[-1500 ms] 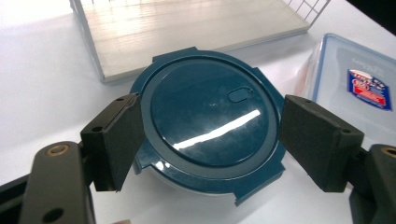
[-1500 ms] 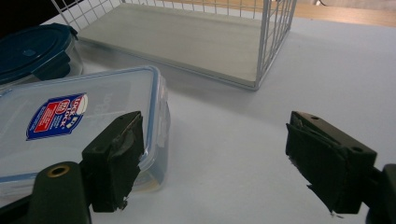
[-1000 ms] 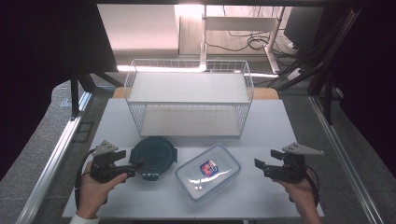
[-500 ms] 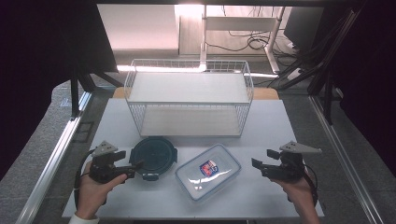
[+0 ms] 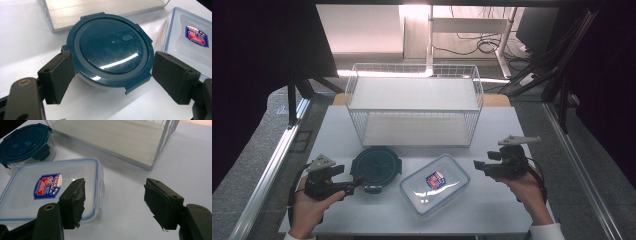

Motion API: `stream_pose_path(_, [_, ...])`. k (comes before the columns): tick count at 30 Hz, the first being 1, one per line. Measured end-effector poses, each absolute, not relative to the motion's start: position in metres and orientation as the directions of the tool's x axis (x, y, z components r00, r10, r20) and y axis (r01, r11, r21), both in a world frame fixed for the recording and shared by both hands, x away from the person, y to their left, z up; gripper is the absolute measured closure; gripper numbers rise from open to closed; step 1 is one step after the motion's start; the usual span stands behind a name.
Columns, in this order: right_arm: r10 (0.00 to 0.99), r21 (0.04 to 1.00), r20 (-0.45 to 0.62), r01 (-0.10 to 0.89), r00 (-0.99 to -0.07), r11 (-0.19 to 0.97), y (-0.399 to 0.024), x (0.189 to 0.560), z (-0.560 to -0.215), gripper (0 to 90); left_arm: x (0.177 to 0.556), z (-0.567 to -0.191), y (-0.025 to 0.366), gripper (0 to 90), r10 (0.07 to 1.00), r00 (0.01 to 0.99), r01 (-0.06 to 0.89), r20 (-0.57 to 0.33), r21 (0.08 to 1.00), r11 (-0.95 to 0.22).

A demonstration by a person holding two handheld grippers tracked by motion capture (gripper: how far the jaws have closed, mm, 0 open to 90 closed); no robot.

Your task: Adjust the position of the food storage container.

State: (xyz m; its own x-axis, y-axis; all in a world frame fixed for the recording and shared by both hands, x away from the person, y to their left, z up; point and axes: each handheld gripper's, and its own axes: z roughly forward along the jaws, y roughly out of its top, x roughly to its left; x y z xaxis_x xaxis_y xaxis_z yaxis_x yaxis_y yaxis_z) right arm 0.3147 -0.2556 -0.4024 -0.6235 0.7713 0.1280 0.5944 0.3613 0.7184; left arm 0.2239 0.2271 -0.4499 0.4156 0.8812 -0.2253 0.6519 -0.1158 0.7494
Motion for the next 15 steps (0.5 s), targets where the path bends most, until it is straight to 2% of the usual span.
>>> stream_pose_path(15, [0.714,0.67,0.095,0.575,-0.694,0.47,-0.206,0.351,-0.394,43.0,0.223,-0.456,0.231,18.0,0.883,0.414,0.662,-0.22,0.739,-0.126])
